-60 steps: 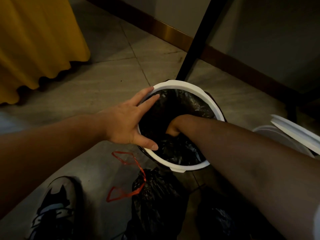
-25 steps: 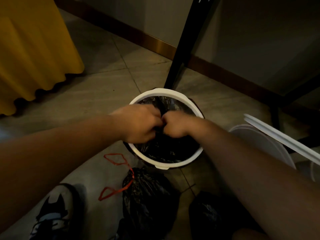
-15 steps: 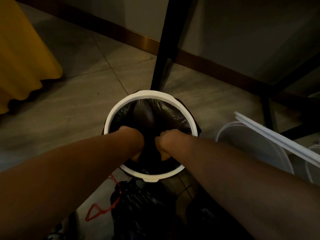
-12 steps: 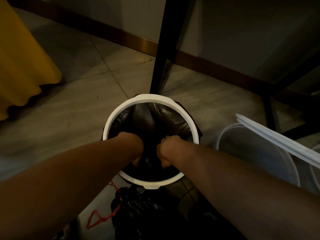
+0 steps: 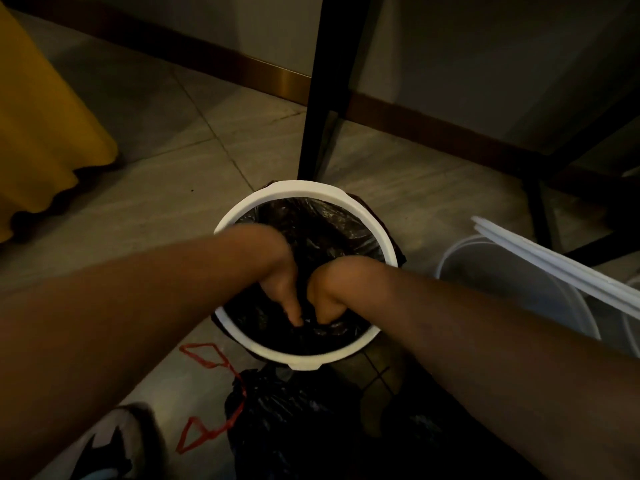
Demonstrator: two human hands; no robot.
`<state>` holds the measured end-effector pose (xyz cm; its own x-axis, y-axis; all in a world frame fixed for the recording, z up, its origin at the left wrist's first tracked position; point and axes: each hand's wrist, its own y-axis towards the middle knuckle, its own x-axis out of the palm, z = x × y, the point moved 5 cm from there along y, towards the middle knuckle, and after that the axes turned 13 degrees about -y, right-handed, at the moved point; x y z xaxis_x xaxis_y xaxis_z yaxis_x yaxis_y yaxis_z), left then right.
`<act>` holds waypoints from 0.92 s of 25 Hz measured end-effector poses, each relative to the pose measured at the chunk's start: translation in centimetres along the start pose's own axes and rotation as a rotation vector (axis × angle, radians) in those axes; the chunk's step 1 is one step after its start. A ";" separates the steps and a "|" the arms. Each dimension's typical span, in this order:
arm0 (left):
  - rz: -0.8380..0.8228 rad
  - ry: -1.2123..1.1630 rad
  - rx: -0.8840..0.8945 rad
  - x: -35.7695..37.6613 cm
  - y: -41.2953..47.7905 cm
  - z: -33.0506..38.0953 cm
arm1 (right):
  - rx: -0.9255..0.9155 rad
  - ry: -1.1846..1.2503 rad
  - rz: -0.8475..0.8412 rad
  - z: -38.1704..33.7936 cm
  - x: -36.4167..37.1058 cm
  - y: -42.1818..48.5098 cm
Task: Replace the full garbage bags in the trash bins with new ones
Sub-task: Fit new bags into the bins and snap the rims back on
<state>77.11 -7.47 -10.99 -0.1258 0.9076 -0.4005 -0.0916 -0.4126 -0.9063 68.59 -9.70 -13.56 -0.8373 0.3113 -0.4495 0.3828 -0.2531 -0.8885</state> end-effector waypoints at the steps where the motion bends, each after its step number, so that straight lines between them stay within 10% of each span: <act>1: 0.034 -0.044 -0.002 -1.1 -1.1 -0.2 | -0.029 -0.046 0.040 0.0 -0.6 -1.0; 5: 0.370 0.111 0.102 -3.7 -2.8 1.2 | -0.028 -0.009 0.261 1.4 -1.8 -5.9; 13: -0.124 0.014 0.149 4.1 3.3 3.8 | -0.056 0.008 0.179 -0.9 1.2 -4.8; 23: 0.065 -0.129 0.115 1.1 -1.0 2.9 | 0.099 0.262 0.564 0.8 0.5 -11.1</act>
<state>74.20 -6.28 -10.12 -0.2602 0.8642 -0.4307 -0.1908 -0.4833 -0.8544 63.59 -7.47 -3.89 -0.3887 0.3165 -0.8653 0.6893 -0.5233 -0.5010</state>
